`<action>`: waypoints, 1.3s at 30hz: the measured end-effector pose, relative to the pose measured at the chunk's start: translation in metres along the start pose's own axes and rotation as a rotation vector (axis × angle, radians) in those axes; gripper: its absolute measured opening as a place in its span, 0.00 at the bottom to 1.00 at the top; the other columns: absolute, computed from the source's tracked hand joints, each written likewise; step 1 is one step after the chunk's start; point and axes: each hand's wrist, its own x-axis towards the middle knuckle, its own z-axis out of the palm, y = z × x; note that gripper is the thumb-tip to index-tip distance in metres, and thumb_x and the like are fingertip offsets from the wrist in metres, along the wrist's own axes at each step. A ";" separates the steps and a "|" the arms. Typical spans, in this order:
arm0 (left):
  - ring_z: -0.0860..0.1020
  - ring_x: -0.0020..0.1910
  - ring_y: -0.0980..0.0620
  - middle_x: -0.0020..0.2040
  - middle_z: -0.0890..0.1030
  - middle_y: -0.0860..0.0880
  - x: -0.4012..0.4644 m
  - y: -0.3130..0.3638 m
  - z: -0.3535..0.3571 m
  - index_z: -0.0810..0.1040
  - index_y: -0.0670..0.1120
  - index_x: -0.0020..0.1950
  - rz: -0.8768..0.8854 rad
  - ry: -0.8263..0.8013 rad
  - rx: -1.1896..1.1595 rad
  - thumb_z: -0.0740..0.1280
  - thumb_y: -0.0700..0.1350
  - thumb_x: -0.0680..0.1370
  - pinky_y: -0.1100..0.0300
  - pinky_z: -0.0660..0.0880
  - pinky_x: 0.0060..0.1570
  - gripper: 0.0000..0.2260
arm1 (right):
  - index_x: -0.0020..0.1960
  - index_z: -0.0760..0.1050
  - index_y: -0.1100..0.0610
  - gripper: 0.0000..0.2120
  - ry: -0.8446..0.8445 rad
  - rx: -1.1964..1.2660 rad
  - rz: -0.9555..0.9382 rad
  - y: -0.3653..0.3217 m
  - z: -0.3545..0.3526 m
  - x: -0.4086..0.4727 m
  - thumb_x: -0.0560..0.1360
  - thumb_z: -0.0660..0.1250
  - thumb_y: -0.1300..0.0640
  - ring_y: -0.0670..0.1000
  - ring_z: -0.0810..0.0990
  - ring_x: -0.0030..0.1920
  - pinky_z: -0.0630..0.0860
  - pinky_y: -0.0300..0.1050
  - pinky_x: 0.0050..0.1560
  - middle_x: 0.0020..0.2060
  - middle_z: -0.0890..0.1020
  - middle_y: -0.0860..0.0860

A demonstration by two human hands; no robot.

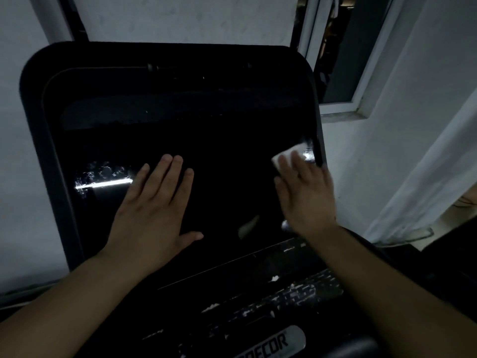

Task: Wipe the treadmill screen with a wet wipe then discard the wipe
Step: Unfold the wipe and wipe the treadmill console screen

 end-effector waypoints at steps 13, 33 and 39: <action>0.47 0.83 0.42 0.83 0.52 0.38 0.000 0.001 0.002 0.56 0.40 0.81 -0.007 -0.002 -0.004 0.72 0.69 0.67 0.39 0.51 0.79 0.54 | 0.76 0.70 0.51 0.26 -0.092 0.071 0.058 -0.032 0.002 -0.071 0.83 0.55 0.41 0.64 0.73 0.70 0.61 0.67 0.75 0.76 0.70 0.59; 0.46 0.83 0.43 0.83 0.51 0.38 -0.001 0.000 0.001 0.54 0.42 0.82 -0.015 -0.020 0.016 0.70 0.70 0.68 0.39 0.50 0.79 0.53 | 0.77 0.70 0.47 0.25 -0.202 0.085 -0.131 -0.032 -0.002 -0.115 0.84 0.53 0.39 0.57 0.71 0.74 0.57 0.69 0.76 0.78 0.70 0.53; 0.44 0.83 0.43 0.83 0.49 0.39 0.000 0.001 0.001 0.52 0.42 0.82 -0.026 -0.036 0.021 0.68 0.71 0.68 0.40 0.48 0.79 0.54 | 0.79 0.65 0.47 0.31 -0.231 0.083 0.304 0.018 0.003 -0.095 0.81 0.47 0.35 0.63 0.68 0.75 0.59 0.69 0.76 0.77 0.70 0.57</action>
